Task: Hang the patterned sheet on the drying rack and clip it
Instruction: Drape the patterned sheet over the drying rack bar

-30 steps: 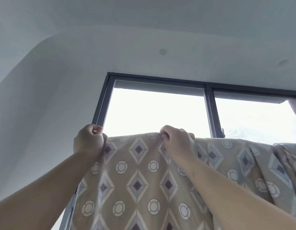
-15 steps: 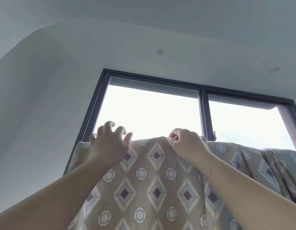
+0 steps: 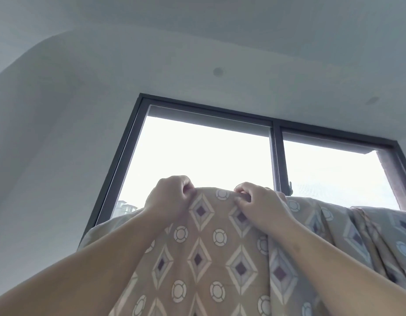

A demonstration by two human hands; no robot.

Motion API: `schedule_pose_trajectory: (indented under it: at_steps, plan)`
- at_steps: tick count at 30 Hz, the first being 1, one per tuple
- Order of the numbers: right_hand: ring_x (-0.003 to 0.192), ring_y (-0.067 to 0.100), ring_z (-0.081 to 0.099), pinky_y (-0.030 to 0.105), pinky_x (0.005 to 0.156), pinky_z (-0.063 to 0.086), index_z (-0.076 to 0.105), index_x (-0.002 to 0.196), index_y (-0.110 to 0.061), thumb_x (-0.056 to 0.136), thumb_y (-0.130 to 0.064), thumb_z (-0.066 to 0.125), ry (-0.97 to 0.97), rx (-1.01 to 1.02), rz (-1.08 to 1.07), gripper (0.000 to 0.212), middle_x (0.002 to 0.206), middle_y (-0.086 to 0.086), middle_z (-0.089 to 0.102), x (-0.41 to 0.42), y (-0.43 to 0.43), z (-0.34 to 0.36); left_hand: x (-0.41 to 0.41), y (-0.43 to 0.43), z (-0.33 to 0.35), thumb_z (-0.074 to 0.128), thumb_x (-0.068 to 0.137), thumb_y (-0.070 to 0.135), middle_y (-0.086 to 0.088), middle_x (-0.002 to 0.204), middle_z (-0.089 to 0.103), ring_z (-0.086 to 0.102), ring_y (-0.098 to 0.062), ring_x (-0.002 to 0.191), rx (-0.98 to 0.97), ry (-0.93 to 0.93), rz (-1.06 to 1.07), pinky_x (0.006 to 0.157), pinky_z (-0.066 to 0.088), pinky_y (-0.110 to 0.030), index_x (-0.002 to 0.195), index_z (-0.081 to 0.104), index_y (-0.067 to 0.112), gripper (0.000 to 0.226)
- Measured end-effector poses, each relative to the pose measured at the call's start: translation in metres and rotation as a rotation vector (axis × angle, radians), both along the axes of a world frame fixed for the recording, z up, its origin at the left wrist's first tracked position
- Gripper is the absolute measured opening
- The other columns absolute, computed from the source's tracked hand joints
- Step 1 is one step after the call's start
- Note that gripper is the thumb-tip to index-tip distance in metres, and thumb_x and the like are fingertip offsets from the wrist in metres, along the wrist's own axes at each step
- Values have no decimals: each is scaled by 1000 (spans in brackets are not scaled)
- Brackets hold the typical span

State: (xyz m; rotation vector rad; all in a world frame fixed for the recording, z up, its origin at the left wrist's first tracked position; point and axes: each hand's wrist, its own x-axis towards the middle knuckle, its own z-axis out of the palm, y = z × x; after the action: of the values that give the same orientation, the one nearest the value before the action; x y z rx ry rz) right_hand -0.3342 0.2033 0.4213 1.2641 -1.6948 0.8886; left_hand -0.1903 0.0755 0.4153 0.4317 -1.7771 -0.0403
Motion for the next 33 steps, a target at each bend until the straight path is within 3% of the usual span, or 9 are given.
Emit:
schedule_pose_trajectory:
  at_steps: [5, 8, 9, 12, 16, 19, 23, 27, 33]
  plan:
    - [116, 15, 46, 31, 95, 26, 57, 111, -31, 94, -38, 41, 4, -1, -75, 25, 110, -9, 63, -7, 6, -4, 19, -22, -7, 44, 92, 22, -2, 81, 64, 59, -23, 79, 162, 138, 221, 78, 49, -35, 75, 52, 20, 19]
    - [117, 16, 45, 34, 99, 25, 55, 112, -32, 93, -34, 39, 17, 1, -121, 25, 114, -9, 61, -9, 7, -6, 24, -25, -16, 40, 89, 19, 0, 80, 63, 58, -24, 83, 164, 146, 450, 80, 34, -35, 86, 55, 18, 15]
    - [118, 17, 44, 36, 100, 24, 55, 113, -32, 94, -34, 38, 19, 0, -132, 26, 116, -9, 60, -8, 6, -7, 20, -20, -17, 39, 90, 21, 2, 83, 64, 58, -22, 86, 117, 124, 456, 81, 30, -36, 91, 56, 19, 17]
    - [120, 19, 41, 40, 104, 21, 52, 115, -32, 95, -35, 34, 28, -1, -145, 27, 121, -8, 57, -3, 1, -11, 7, -6, -15, 40, 95, 32, 9, 104, 66, 59, -18, 102, 50, 7, 213, 96, 36, -37, 110, 58, 24, 25]
    - [120, 19, 41, 38, 104, 20, 49, 119, -33, 96, -36, 33, 54, 3, -158, 29, 123, -8, 55, -4, 1, -14, 3, -8, -10, 47, 94, 26, 0, 92, 70, 62, -21, 91, 31, -13, 120, 85, 48, -35, 90, 68, 19, 23]
    - [118, 18, 41, 39, 104, 21, 49, 117, -33, 95, -35, 34, 52, 9, -140, 27, 121, -10, 55, -7, 4, -16, 5, -10, -7, 44, 95, 24, 0, 88, 69, 61, -23, 87, -5, 22, 236, 86, 44, -35, 88, 66, 18, 24]
    - [123, 21, 37, 44, 105, 20, 45, 125, -33, 95, -30, 33, 21, 26, -152, 33, 131, -9, 49, -13, 9, -18, 8, -18, -12, 38, 94, 21, 2, 79, 62, 56, -22, 80, 93, 104, 402, 82, 32, -36, 82, 57, 19, 22]
    - [126, 22, 35, 45, 108, 18, 43, 129, -32, 91, -21, 34, 1, 7, -155, 40, 132, -6, 48, -14, 11, -19, 1, -15, -21, 34, 92, 17, 2, 82, 62, 56, -21, 81, 95, 98, 410, 83, 30, -38, 88, 54, 17, 20]
    - [128, 22, 33, 44, 109, 18, 39, 134, -32, 90, -20, 34, 4, 28, -180, 46, 135, -4, 45, -15, 11, -20, 0, -11, -21, 37, 96, 27, 3, 85, 65, 57, -21, 85, 69, 71, 353, 85, 30, -37, 90, 58, 21, 23]
